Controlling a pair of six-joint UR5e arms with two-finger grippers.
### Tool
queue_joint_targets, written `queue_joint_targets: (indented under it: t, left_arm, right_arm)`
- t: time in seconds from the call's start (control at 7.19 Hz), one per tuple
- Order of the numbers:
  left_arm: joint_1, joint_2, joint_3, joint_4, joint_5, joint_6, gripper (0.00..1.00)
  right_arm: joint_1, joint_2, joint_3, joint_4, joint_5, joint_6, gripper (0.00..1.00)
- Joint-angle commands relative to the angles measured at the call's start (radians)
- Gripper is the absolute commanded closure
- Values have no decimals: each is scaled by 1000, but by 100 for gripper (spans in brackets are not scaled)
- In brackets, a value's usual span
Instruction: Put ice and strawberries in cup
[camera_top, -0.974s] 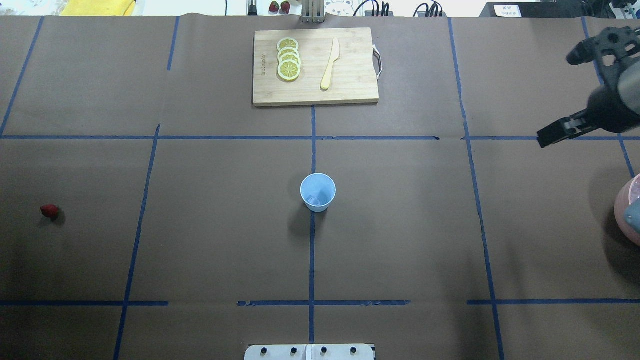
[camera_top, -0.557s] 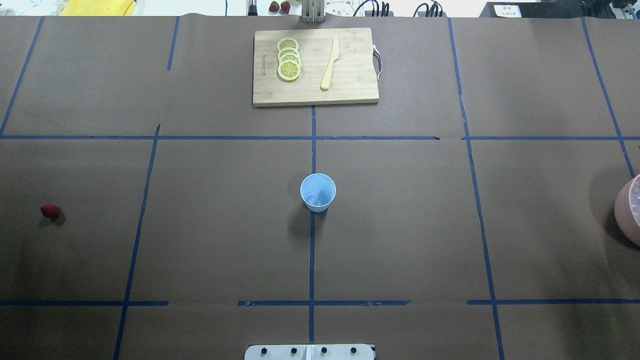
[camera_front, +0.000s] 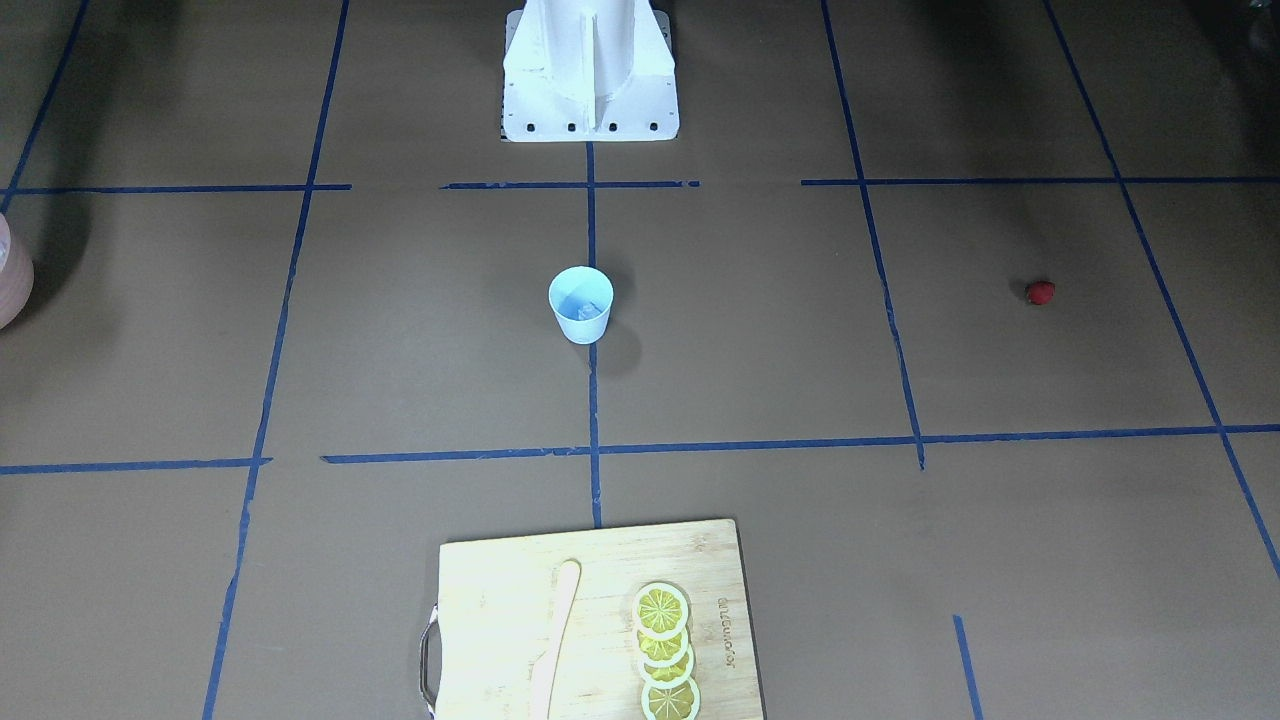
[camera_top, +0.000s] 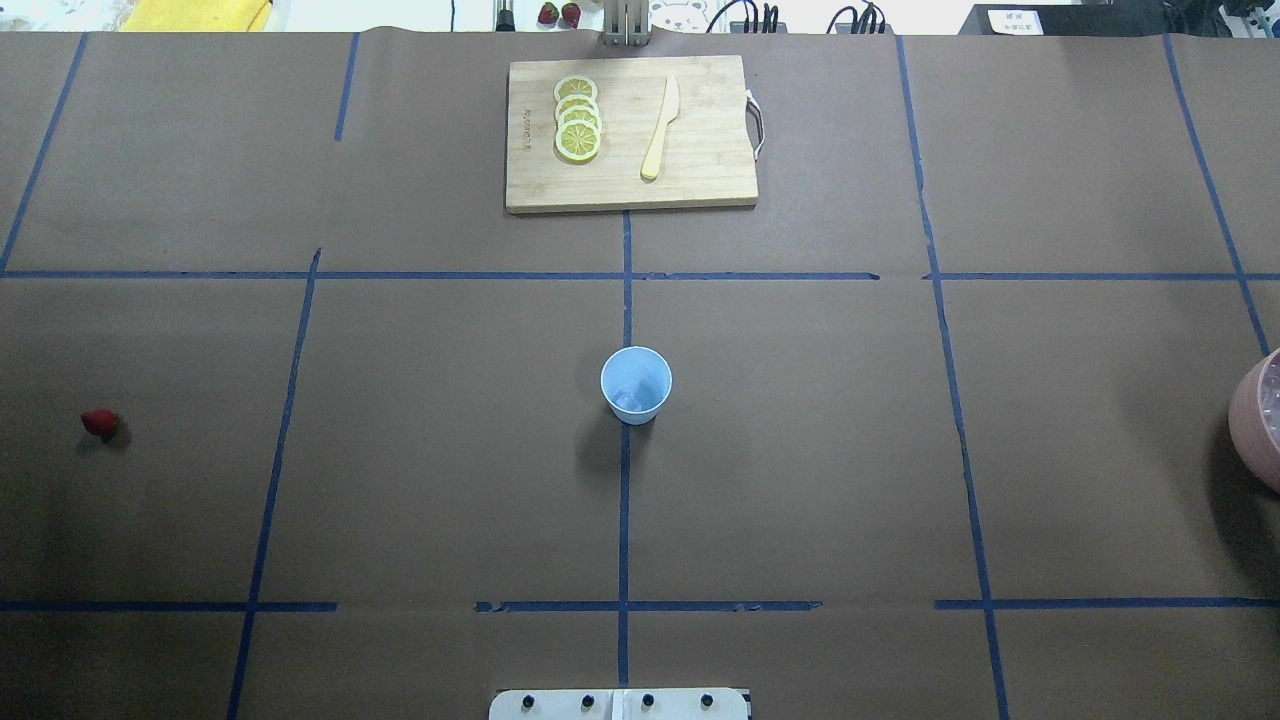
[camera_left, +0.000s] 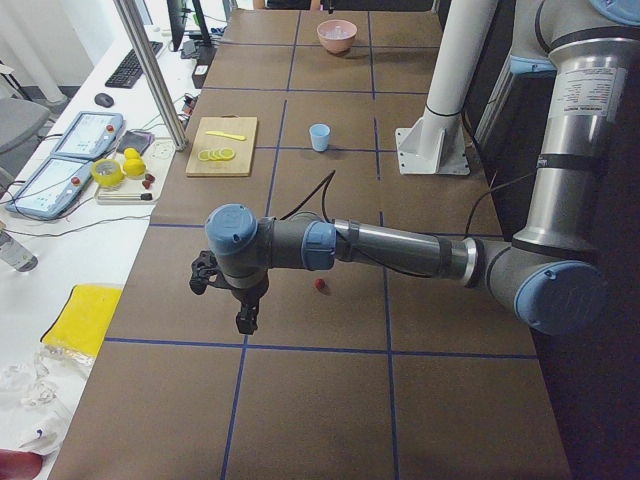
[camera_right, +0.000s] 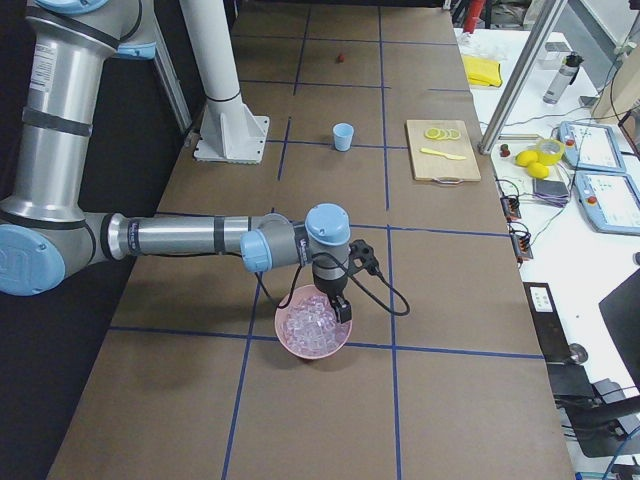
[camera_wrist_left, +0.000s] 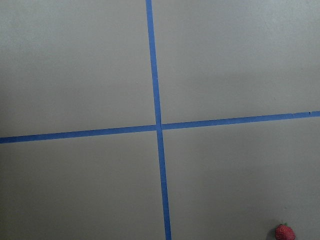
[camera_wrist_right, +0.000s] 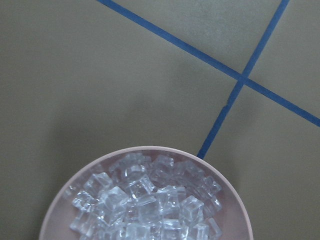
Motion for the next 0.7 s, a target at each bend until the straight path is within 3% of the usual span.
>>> queue_joint_targets:
  t: [0.0,0.56]
  left_arm:
    - [1,0,-5,-1,-2,-31,0]
    - [0,0,-5,-1,-2,-31,0]
  right_arm:
    - [3,1,-53,66,2,9,5]
    - [3,-16,-71,64,7,7,29]
